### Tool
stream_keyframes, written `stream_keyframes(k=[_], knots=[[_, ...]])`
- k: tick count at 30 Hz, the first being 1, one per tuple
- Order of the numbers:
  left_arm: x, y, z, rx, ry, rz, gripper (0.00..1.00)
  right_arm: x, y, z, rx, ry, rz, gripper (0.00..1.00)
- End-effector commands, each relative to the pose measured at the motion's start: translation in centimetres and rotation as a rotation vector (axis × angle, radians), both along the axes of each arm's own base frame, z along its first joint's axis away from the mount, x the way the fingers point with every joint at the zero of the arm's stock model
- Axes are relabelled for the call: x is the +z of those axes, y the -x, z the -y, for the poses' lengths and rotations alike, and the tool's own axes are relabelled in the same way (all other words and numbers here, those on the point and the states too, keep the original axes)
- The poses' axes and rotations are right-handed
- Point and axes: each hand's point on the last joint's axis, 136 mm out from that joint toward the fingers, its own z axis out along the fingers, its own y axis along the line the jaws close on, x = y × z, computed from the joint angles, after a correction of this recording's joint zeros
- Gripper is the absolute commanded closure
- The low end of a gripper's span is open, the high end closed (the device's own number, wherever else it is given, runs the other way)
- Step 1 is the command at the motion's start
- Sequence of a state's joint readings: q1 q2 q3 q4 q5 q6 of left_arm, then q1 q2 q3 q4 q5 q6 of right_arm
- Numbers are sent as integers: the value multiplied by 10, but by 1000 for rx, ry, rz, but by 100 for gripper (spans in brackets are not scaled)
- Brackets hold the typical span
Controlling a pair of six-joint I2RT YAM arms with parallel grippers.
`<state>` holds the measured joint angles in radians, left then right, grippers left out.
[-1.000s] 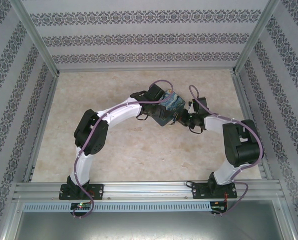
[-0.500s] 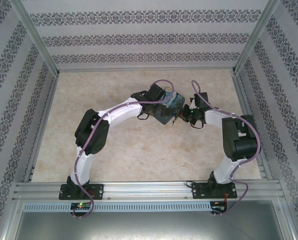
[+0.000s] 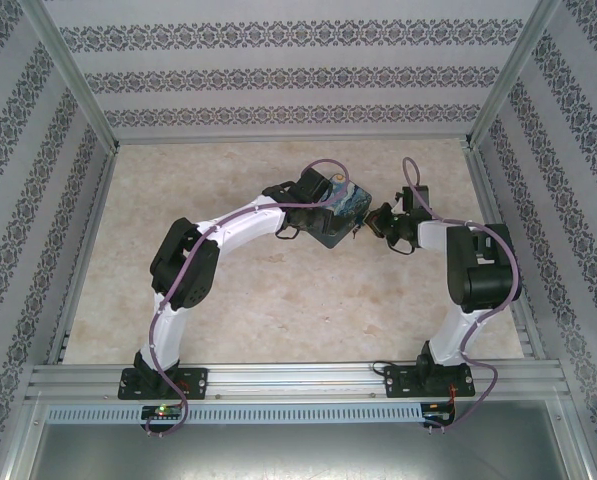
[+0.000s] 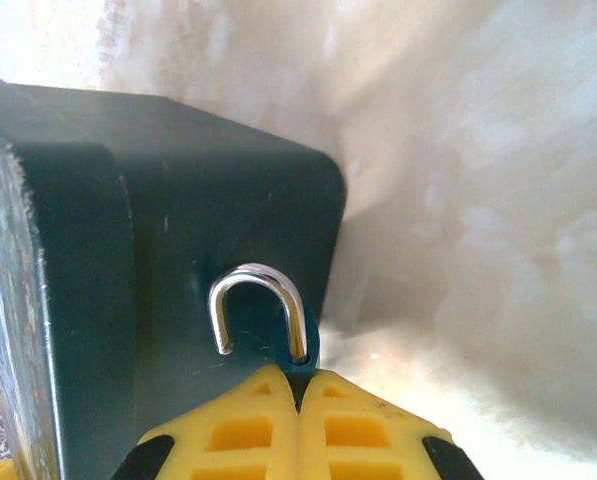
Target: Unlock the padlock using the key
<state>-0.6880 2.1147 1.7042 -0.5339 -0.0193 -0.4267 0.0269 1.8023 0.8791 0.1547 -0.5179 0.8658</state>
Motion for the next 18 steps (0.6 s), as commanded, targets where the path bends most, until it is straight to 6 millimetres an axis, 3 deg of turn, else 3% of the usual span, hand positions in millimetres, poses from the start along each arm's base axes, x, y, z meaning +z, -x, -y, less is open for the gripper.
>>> stream_keyframes(k=[1, 6, 18], knots=[[-78, 54, -37, -40, -222, -253, 27, 5, 6, 12, -26, -2, -1, 100], [-59, 51, -31, -49, -187, -225, 19, -11, 35, 35, -100, -20, -50, 100], [2, 48, -12, -66, -6, -161, 10, -23, 111, 44, -158, 23, -140, 100]])
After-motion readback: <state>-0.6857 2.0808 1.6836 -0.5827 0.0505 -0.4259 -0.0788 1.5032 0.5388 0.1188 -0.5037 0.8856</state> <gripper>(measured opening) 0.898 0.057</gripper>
